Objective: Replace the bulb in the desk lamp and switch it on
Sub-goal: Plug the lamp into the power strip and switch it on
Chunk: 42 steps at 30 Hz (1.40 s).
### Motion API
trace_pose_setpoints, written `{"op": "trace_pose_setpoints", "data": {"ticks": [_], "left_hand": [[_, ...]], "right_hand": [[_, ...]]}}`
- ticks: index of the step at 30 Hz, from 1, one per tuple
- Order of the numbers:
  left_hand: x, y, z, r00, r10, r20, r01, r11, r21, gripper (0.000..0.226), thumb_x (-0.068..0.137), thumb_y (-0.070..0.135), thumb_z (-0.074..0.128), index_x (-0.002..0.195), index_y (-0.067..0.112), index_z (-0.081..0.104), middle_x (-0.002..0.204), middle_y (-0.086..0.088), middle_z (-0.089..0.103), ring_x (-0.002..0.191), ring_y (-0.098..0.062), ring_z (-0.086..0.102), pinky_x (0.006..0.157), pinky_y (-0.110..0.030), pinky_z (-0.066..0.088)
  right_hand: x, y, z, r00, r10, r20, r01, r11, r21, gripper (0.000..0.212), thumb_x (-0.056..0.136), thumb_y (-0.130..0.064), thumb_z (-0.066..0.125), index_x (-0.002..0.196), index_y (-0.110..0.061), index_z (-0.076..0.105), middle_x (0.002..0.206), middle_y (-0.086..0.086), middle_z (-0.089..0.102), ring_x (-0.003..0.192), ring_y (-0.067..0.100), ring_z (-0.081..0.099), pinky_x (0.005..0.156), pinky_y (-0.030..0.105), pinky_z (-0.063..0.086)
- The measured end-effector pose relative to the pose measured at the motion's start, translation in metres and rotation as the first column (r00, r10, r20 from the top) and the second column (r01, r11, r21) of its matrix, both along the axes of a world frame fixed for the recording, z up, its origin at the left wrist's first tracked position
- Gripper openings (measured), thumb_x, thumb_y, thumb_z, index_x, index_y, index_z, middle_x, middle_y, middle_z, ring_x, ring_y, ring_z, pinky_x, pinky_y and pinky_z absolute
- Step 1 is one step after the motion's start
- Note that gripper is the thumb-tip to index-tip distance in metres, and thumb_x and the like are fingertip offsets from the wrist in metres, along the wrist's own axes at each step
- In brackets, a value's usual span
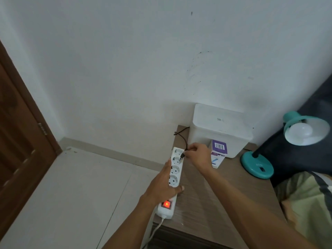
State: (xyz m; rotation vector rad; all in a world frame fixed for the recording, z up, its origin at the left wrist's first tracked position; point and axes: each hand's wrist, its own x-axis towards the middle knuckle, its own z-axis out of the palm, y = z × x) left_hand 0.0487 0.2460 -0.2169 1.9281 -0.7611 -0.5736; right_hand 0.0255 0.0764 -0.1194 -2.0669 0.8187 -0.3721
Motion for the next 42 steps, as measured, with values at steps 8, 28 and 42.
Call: {"op": "trace_pose_setpoints", "data": {"ticks": [8,28,42], "left_hand": [[0.001,-0.004,-0.008,0.999,0.032,-0.012,-0.031,0.999,0.043,0.107,0.081,0.047,0.083,0.161,0.028,0.015,0.137,0.006,0.056,0.108,-0.004,0.058,0.083,-0.003,0.038],[0.002,-0.005,-0.011,0.999,0.034,-0.015,-0.032,0.996,0.086,0.107,0.077,0.053,0.080,0.159,0.035,0.012,0.140,0.002,0.058,0.115,-0.009,0.062,0.105,-0.029,0.050],[-0.004,-0.001,0.008,0.986,0.003,0.165,-0.050,0.958,0.283,0.112,0.081,0.069,0.067,0.164,0.028,0.005,0.166,-0.001,0.034,0.141,-0.019,0.049,0.113,-0.037,0.045]], "right_hand": [[0.002,0.016,-0.029,0.991,0.128,-0.030,-0.131,0.983,-0.128,0.016,0.079,-0.012,0.081,0.081,-0.025,0.072,0.076,-0.008,0.072,0.073,0.004,0.069,0.072,0.032,0.061],[0.006,0.020,-0.038,0.980,0.128,-0.152,-0.165,0.951,-0.263,0.008,0.080,-0.020,0.076,0.075,-0.023,0.072,0.074,-0.007,0.070,0.069,0.011,0.065,0.064,0.041,0.058],[-0.057,0.022,-0.013,0.968,0.195,-0.156,-0.226,0.951,-0.211,0.023,0.102,-0.036,0.049,0.101,-0.027,0.071,0.088,-0.006,0.071,0.076,0.006,0.063,0.066,0.026,0.052]]}}
